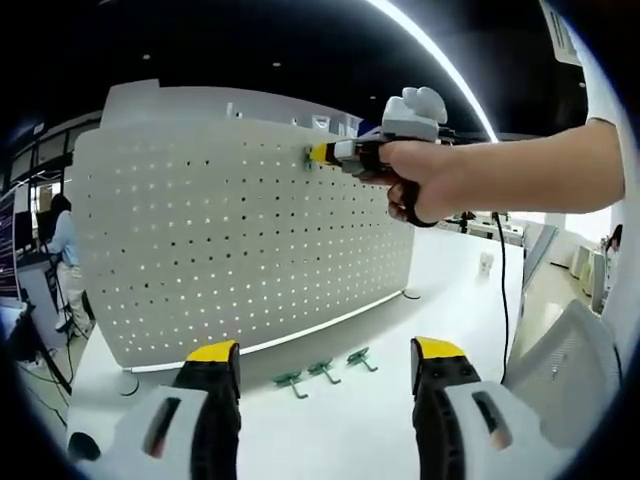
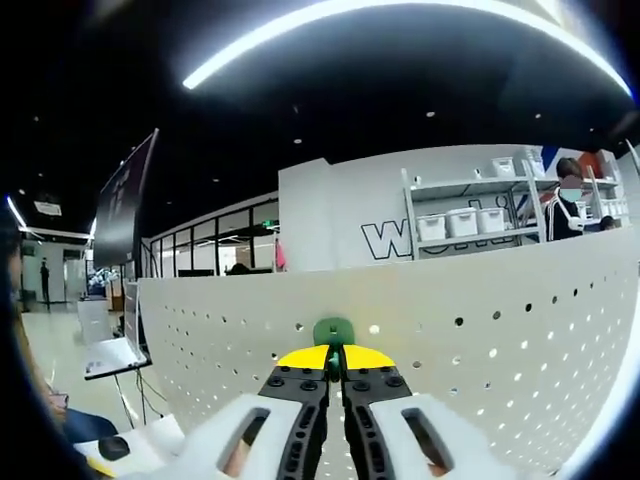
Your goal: Insert the hook assembly into the mounting plate slot until the hook locks in place.
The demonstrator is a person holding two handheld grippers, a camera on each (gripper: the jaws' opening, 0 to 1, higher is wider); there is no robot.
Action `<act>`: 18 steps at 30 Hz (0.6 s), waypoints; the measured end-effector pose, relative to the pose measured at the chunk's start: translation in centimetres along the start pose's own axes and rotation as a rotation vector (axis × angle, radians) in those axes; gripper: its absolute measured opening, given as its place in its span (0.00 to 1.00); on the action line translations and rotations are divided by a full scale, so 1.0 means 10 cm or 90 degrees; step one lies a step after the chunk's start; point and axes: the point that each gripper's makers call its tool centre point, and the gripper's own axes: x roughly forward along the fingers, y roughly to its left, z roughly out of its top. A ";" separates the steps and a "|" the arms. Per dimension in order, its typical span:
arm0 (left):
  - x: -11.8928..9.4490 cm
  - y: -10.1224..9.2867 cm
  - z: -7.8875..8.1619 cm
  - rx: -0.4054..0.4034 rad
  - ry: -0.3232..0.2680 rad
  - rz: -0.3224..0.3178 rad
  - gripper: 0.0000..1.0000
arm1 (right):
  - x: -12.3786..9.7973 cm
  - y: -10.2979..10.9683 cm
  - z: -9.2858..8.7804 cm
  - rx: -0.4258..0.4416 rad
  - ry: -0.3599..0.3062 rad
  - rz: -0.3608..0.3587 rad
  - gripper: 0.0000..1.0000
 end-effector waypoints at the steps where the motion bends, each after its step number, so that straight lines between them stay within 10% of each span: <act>1: 0.00 0.00 0.00 0.000 0.001 0.000 0.71 | 0.00 0.00 0.00 -0.001 0.000 -0.003 0.01; 18: -0.05 -0.04 -0.02 0.010 0.013 -0.009 0.71 | 0.05 -0.01 -0.02 0.007 -0.036 -0.114 0.01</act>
